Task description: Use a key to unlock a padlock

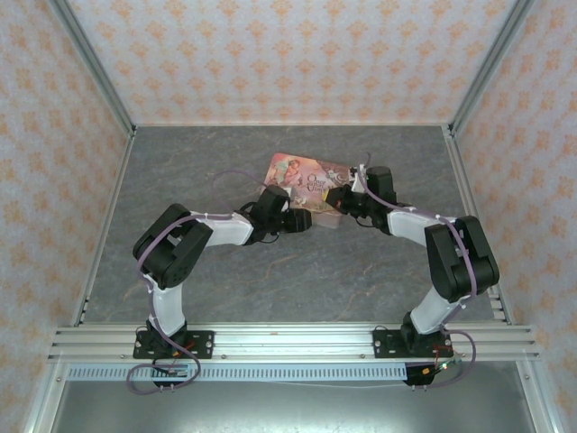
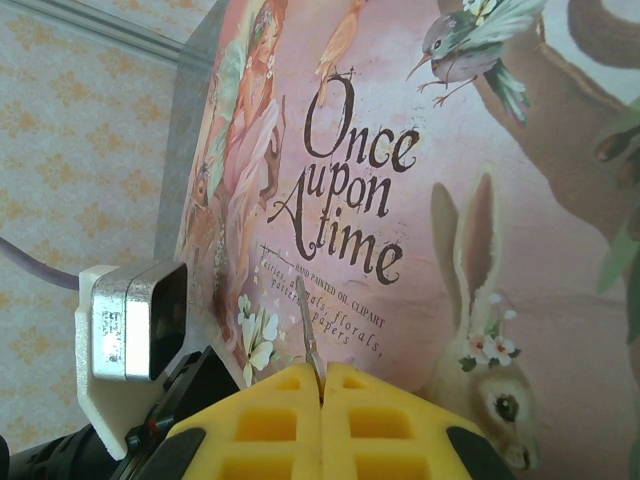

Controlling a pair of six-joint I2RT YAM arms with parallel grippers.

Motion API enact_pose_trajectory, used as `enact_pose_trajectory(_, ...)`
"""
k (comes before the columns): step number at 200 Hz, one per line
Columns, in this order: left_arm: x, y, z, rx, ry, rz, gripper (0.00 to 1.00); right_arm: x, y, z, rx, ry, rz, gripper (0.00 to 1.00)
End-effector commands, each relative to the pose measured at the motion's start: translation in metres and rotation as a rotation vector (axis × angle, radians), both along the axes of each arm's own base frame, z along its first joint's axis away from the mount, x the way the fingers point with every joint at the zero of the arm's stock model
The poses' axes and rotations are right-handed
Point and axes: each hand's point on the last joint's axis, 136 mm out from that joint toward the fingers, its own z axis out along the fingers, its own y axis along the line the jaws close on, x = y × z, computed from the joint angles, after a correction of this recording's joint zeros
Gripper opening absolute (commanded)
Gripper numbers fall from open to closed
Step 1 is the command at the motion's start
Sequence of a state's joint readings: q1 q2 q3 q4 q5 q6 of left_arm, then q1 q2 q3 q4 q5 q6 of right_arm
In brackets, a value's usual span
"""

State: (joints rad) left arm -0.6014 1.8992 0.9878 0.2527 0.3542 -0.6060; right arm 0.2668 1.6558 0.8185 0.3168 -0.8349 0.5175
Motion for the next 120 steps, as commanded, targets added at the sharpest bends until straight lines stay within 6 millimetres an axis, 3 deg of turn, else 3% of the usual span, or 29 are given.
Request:
enact_pose_trajectory(1,0.0110,0.0006,0.0064,-0.004,-0.053,0.035,0.58,-0.0210,-0.0028,-0.0383,-0.043,0.133,-0.001,0.00)
enact_pose_trajectory(120,0.0097,0.0032,0.0080,0.121,-0.109,0.049,0.46,-0.0213,-0.0007,-0.0347,-0.033,0.121,0.011,0.00)
